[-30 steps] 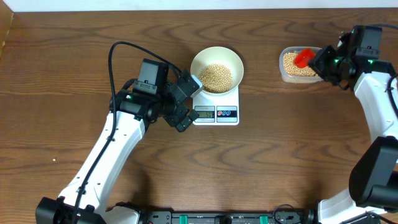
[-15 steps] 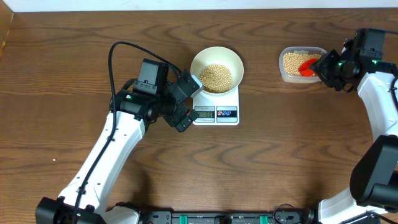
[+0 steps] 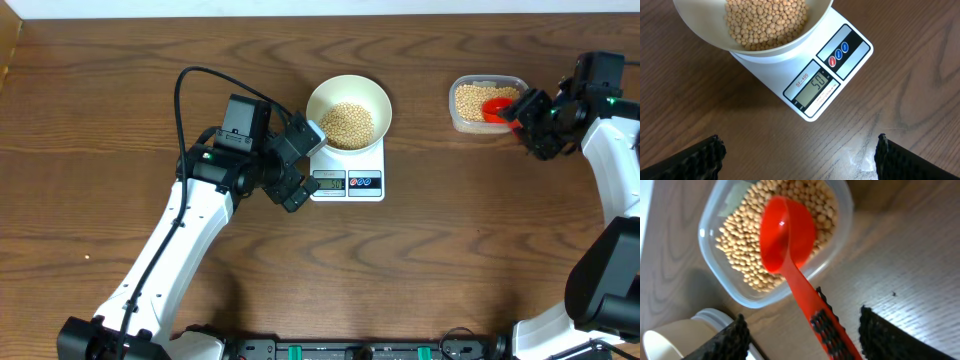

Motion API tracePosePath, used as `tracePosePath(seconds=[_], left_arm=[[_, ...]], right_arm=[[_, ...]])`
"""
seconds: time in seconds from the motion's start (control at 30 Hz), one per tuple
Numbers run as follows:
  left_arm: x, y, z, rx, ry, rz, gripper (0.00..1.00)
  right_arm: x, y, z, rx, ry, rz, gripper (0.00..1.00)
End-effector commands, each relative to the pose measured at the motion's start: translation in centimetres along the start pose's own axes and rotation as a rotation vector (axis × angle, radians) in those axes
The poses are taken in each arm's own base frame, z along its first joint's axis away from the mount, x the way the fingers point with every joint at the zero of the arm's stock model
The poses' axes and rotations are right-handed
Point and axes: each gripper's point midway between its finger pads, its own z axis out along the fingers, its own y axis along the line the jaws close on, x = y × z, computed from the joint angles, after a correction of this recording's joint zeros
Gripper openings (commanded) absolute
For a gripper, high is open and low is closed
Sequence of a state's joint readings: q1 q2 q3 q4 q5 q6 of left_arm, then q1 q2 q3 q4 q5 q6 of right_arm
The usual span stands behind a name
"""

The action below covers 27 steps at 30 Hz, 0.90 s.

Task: Scoop item into bowl and weigh 50g on scale
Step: 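Lower the scoop into the tub and lay it on the chickpeas, then open the right gripper and release the scoop handle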

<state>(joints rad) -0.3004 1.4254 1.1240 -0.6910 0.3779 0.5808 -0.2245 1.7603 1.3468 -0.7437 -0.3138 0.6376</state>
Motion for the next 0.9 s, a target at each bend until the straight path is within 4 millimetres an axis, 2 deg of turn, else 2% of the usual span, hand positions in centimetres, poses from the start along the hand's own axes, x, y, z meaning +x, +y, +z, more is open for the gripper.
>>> tracePosePath(seconds=[0.0,0.03,0.07,0.23,0.5,0.6,0.7,0.8,0.87], left_arm=[[-0.2,0.1,-0.3,-0.011,-0.007,0.013,0.98],[-0.2,0.1,-0.3,-0.01,-0.007,0.013,0.98],[-0.2,0.1,-0.3,-0.011,-0.007,0.013,0.98],[-0.2,0.1,-0.3,-0.011,-0.007,0.013,0.98],[-0.2,0.1,-0.3,-0.01,-0.007,0.013,0.98],[-0.2,0.1,-0.3,-0.011,-0.007,0.013,0.98],[-0.2,0.1,-0.3,-0.011,-0.007,0.013,0.98],[-0.2,0.1,-0.3,-0.011,-0.007,0.013,0.98],[-0.2,0.1,-0.3,-0.01,-0.007,0.013,0.98]], right_arm=[[-0.2,-0.9,-0.1,0.042,-0.008,0.008,0.8],[0.0,-1.1,-0.1,0.05,-0.003,0.011,0.85],[0.3,-1.5,-0.2,0.072,0.008,0.017,0.99],[1.1,-2.8,-0.3,0.135,0.032,0.031,0.99],[0.9,-2.3,-0.9,0.121,0.024,0.023,0.99],[0.3,-1.3,-2.5,0.097,-0.009,-0.011,0.99],[-0.5,0.4,-5.1,0.055,-0.068,-0.072,0.99],[-0.6,2.6,-8.3,-0.02,-0.121,-0.169,0.99],[0.0,4.5,-11.0,-0.096,-0.15,-0.26,0.99]])
